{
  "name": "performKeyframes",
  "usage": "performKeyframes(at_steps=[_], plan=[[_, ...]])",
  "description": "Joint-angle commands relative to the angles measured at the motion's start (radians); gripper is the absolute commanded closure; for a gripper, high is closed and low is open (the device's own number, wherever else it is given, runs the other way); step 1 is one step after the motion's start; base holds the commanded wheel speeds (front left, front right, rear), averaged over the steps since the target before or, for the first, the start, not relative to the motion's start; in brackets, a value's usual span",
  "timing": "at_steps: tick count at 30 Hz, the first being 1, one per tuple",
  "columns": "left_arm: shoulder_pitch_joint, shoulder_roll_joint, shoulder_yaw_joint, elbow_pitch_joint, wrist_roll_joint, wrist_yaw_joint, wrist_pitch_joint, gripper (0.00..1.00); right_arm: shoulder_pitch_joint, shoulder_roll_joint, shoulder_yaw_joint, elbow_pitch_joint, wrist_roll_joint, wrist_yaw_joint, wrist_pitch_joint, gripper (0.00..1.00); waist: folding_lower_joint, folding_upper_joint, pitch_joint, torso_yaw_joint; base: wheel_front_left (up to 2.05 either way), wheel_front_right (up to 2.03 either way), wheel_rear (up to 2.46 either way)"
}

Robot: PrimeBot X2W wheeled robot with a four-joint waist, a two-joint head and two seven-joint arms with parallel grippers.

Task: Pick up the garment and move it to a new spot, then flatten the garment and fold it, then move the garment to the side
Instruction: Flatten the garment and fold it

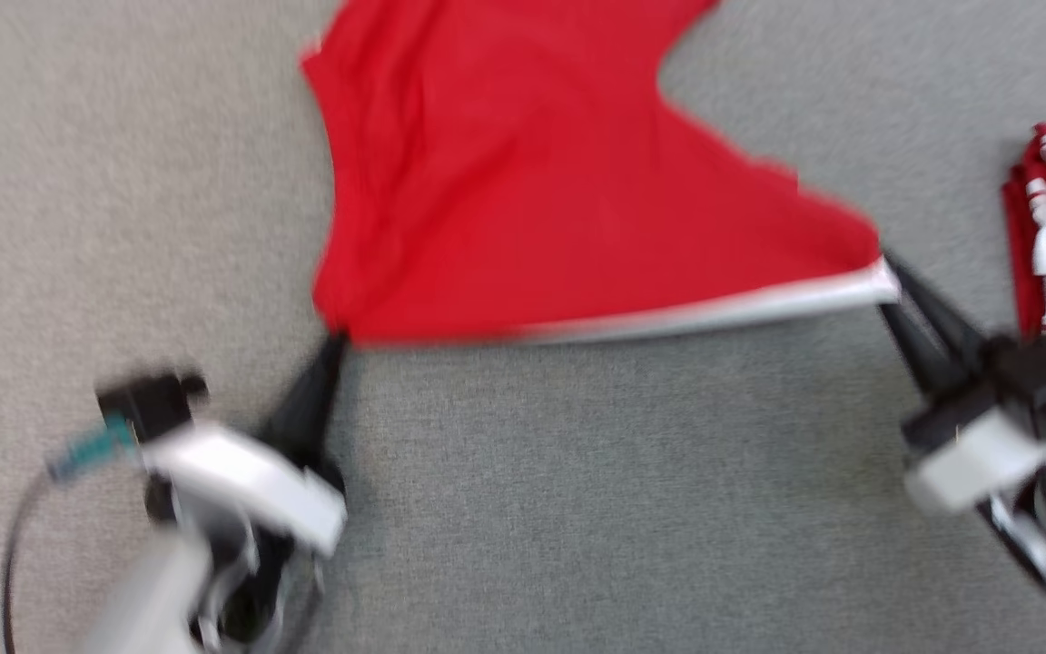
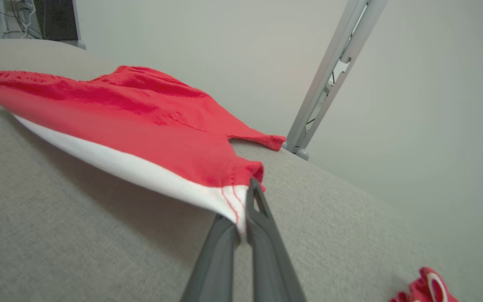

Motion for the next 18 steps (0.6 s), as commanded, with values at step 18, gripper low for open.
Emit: performKeyframes(at_steps=[18], plan=[[0.714, 0.027, -0.041, -0.639, -0.032, 0.285, -0.075, 1.00, 0.708, 0.052, -0.270, -0.324, -0.113, -0.001, 0.062, 1.00, -0.0001, 0.0000, -0.226, -0.001, 0.00, 0.00, 0.00]])
